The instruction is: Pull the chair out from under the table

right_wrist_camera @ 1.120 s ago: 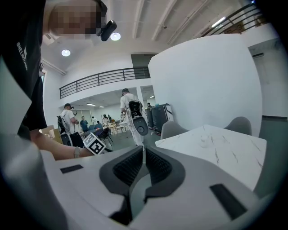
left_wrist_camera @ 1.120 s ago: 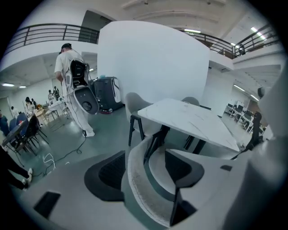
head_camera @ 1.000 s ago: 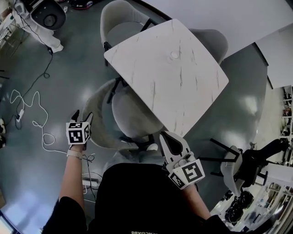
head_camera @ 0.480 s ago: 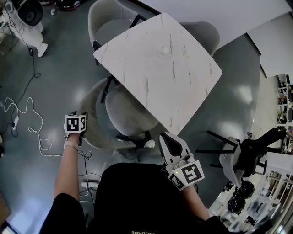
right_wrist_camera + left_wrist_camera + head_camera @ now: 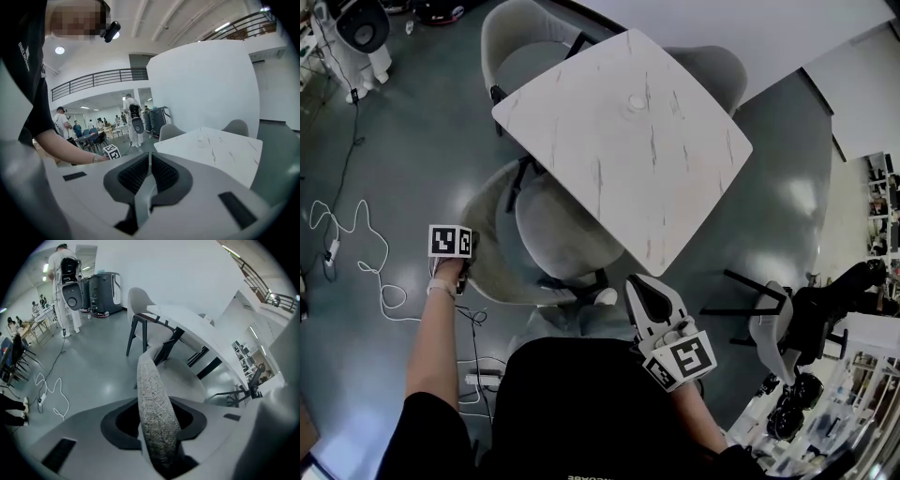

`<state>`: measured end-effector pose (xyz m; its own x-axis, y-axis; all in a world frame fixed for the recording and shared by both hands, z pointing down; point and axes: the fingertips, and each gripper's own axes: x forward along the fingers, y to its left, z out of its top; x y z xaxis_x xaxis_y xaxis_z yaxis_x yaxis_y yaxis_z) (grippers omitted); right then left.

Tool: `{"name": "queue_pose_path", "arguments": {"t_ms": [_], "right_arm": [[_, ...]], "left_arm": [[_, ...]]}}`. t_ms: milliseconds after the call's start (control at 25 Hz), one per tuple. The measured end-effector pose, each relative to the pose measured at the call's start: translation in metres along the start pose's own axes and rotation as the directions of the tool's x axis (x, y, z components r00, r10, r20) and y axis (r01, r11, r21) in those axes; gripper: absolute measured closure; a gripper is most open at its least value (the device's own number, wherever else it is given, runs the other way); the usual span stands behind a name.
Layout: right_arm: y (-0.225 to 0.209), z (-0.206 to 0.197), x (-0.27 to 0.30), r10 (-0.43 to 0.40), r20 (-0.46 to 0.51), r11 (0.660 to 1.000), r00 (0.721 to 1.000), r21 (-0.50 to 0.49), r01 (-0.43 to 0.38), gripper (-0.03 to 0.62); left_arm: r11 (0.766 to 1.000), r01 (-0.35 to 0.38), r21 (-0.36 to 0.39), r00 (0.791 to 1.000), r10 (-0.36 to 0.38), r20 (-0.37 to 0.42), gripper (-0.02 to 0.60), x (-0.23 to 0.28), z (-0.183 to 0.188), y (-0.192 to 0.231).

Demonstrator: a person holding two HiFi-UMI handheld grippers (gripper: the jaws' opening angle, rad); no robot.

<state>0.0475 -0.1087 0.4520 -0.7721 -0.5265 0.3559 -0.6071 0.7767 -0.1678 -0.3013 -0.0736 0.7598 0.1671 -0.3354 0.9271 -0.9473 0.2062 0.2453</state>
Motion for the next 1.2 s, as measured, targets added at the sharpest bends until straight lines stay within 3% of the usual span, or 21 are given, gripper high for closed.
{"name": "queue_pose_path", "arguments": {"t_ms": [360, 600, 960, 1200], "right_arm": [[0.009, 0.001, 0.002, 0.07, -0.006, 0.997, 0.997, -0.006, -0.07, 0.579], [0.022, 0.002, 0.009, 0.15, -0.014, 0.989, 0.989, -0.011, -0.15, 0.579], [0.041, -0.004, 0.015, 0.238, -0.042, 0.97, 0.97, -0.032, -0.24, 0.579], [0.05, -0.003, 0.021, 0.276, -0.046, 0.96, 0.96, -0.04, -0.278, 0.579]], "left_arm": [[0.997, -0.06, -0.04, 0.998, 0.061, 0.028, 0.463, -0.008, -0.013, 0.005], [0.989, -0.076, -0.13, 0.995, 0.084, 0.055, 0.465, -0.02, -0.038, 0.018], [0.943, -0.102, -0.318, 0.985, 0.141, 0.103, 0.465, -0.042, -0.086, 0.048], [0.914, -0.133, -0.385, 0.975, 0.189, 0.114, 0.465, -0.056, -0.121, 0.069]]}}
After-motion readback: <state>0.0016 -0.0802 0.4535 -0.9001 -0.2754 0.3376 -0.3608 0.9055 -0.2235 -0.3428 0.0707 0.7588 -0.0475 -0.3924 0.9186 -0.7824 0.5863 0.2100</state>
